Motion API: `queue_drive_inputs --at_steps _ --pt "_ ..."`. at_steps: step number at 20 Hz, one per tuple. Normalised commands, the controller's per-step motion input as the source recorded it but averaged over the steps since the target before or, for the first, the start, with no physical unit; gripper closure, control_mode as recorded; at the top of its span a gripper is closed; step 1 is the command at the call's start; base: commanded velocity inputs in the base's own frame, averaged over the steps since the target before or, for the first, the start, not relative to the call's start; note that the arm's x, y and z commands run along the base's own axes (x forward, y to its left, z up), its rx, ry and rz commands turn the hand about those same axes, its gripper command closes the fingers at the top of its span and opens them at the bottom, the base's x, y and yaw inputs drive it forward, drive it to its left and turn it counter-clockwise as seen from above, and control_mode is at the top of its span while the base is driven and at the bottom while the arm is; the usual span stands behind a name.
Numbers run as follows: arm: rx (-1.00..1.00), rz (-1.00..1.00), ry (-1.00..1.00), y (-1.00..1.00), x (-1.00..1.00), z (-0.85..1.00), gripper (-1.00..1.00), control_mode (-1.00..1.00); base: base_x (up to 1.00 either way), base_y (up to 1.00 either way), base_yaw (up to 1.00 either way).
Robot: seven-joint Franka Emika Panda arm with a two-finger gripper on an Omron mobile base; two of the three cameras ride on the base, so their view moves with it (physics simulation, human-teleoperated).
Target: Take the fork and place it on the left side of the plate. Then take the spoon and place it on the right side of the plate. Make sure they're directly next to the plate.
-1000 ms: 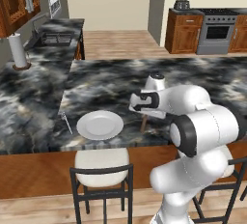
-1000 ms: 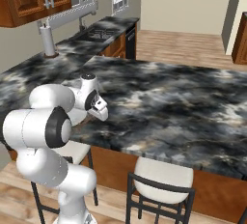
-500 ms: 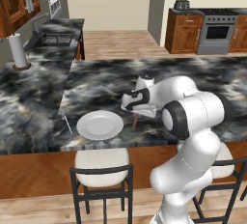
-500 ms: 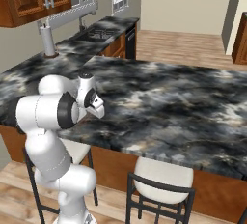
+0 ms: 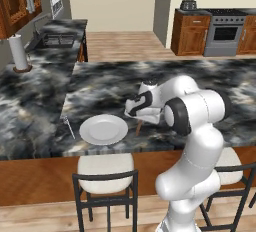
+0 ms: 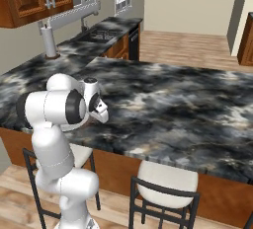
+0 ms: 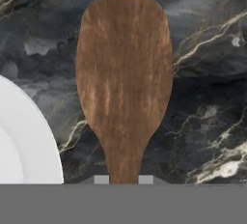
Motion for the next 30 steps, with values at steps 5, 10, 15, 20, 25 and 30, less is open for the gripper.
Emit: queue_drive_inputs --at_steps 5,10,15,20,25,30 --pt "0.02 0.00 0.02 0.00 0.15 -0.21 1.00 -1.00 0.00 0.00 0.00" --pt "0.02 0.00 0.06 0.00 0.07 -0.27 1.00 -1.00 0.00 0.00 0.00" --pt "0.04 0.00 0.04 0.00 0.12 -0.22 1.00 -1.00 0.00 0.00 0.00" --pt "0.04 0.00 0.00 0.01 0.17 -0.06 1.00 -1.00 0.00 0.00 0.00" --pt "0.02 0.00 0.00 0.08 0.26 -0.05 -1.00 -1.00 0.00 0.00 0.00" --pt "0.03 0.00 0.00 0.01 0.09 -0.05 -1.00 -1.00 0.00 0.00 0.00"
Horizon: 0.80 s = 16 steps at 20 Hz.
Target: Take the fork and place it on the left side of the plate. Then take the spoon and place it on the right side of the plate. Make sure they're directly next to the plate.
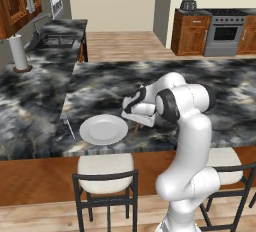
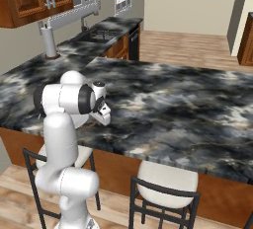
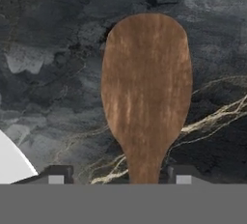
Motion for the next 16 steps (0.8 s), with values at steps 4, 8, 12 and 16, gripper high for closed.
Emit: queue_drive_inputs --at_steps 4,8,12,16 --pt "0.06 0.00 0.00 0.00 0.00 0.08 -1.00 -1.00 0.00 0.00 0.00" --pt "0.06 0.00 0.00 0.00 -0.07 0.65 -1.00 -1.00 0.00 0.00 0.00" --pt "0.02 0.00 0.00 -0.29 -0.54 0.82 -1.00 -1.00 0.00 0.00 0.00" --pt "0.00 0.00 0.01 -0.21 -0.69 0.71 -1.00 -1.00 0.00 0.00 0.00"
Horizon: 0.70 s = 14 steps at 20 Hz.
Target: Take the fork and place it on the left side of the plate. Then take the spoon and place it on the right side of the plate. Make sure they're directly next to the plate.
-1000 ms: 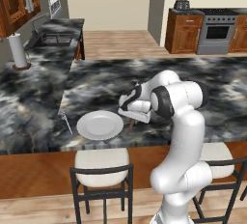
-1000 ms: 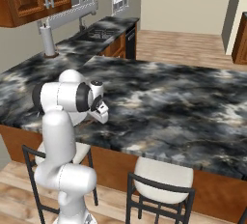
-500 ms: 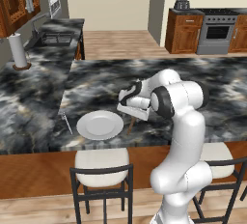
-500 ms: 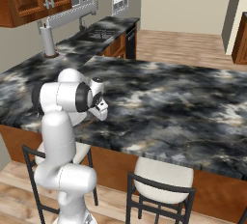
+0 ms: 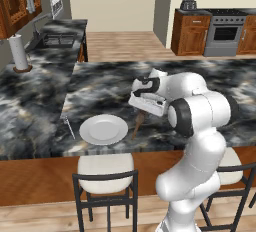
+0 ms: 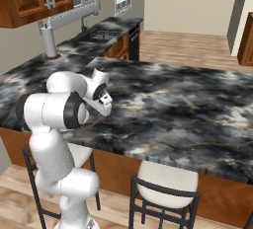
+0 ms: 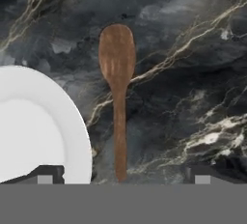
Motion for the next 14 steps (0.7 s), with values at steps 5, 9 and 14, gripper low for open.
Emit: queue_drive_inputs --at_steps 5,9,14 --pt "0.00 0.00 0.00 -0.24 -0.81 0.40 -1.00 -1.00 0.00 0.00 0.00" --pt "0.00 0.01 0.00 -0.31 -0.98 0.19 -1.00 -1.00 0.00 0.00 0.00" --pt "0.00 0.05 0.00 -0.28 -0.99 0.21 -1.00 -1.00 0.00 0.00 0.00"
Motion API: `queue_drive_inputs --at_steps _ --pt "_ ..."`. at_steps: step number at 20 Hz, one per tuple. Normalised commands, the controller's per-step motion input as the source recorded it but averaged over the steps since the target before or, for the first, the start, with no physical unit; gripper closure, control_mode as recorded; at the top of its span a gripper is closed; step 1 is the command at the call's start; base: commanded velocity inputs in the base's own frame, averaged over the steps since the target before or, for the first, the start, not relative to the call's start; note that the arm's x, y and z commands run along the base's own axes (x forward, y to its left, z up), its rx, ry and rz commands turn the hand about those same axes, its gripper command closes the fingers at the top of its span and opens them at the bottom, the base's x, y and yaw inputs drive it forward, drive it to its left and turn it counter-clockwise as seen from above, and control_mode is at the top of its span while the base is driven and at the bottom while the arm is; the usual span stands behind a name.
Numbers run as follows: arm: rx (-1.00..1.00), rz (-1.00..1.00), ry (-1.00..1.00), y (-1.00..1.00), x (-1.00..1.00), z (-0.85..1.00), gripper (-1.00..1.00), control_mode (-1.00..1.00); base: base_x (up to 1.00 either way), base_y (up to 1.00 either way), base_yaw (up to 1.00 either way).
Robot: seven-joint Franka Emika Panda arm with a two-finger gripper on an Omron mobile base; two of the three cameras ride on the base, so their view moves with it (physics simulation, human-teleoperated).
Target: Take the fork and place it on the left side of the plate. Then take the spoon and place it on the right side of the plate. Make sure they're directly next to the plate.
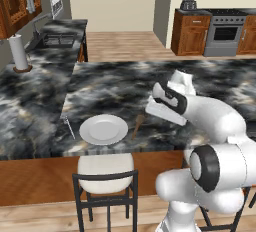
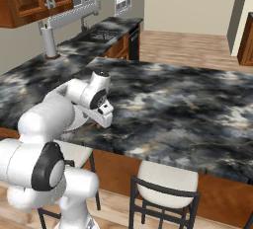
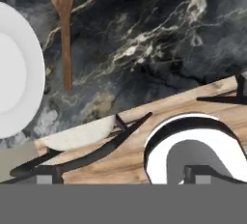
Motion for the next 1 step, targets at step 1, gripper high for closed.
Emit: queue_drive_inputs --at_steps 1 --pt "0.00 0.06 0.01 -0.24 -1.00 0.39 -1.00 -1.00 0.00 0.00 0.00"
